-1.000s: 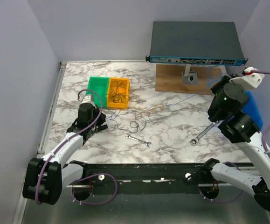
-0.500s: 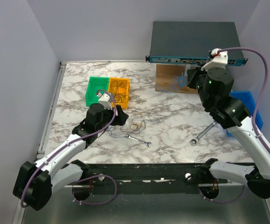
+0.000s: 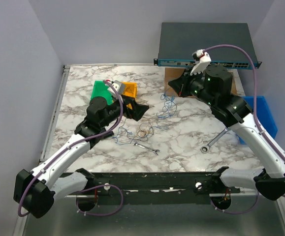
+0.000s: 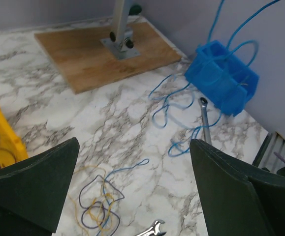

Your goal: Untangle the cables

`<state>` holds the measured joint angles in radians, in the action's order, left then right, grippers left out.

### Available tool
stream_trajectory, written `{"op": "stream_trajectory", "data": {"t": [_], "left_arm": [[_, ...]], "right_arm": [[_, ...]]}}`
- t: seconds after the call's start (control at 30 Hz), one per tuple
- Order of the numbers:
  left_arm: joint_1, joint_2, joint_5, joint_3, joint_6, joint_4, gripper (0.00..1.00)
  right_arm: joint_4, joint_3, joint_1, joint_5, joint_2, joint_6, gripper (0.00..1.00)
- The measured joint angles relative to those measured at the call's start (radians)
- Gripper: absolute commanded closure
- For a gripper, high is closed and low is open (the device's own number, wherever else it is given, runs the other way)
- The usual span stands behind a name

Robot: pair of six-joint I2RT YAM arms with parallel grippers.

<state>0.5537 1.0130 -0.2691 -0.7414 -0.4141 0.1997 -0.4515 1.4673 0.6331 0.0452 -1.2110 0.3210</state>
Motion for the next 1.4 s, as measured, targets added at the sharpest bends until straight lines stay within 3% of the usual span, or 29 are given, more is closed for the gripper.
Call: {"op": "stream_trajectory", "data": {"t": [0.33,0.4,0.43,0.47,0.5,0.53,0.57,0.63,0.7,0.8,1.03,1.23,1.4], "left_arm": [[0.070,0.133,-0.137,-0.167,0.037,0.091,0.01],[0.079,0.164,-0.152,-0.186,0.041,0.092,0.08],[0.084,0.179,-0.161,-0.195,0.043,0.093,0.14],[0.086,0.191,-0.168,-0.202,0.044,0.094,0.32],[0.090,0.208,-0.176,-0.213,0.045,0.095,0.53],[0.092,0.230,-0.182,-0.228,0.041,0.094,0.80],[0.095,0.248,-0.188,-0.243,0.042,0.092,1.00],[0.096,0.275,-0.189,-0.268,0.047,0.080,1.00],[0.093,0.311,-0.181,-0.306,0.028,0.060,1.00],[0.059,0.317,-0.178,-0.301,-0.021,0.051,1.00],[-0.165,0.304,-0.101,-0.266,-0.127,-0.072,1.00],[-0.304,0.339,-0.033,-0.335,-0.099,-0.242,1.00],[-0.398,0.422,0.048,-0.420,-0.056,-0.292,1.00]], "right_arm": [[0.001,0.002,0.000,-0.237,-0.034,0.011,1.00],[0.001,0.003,0.000,-0.264,-0.039,0.018,0.99],[0.002,0.003,0.000,-0.277,-0.040,0.020,0.99],[0.002,0.003,0.000,-0.288,-0.043,0.022,0.99],[0.003,0.003,0.000,-0.298,-0.045,0.024,0.99],[0.005,0.003,0.000,-0.307,-0.047,0.027,0.99],[0.005,0.003,0.000,-0.314,-0.048,0.030,0.90],[0.009,0.003,0.000,-0.320,-0.048,0.039,0.49],[0.013,0.002,0.000,-0.309,-0.045,0.060,0.21],[0.043,-0.042,0.001,-0.217,-0.016,0.081,0.18],[0.074,-0.241,0.000,0.027,0.119,0.127,0.19],[0.106,-0.314,0.000,0.066,0.134,0.149,0.19],[0.132,-0.316,0.000,0.065,0.109,0.150,0.19]]}}
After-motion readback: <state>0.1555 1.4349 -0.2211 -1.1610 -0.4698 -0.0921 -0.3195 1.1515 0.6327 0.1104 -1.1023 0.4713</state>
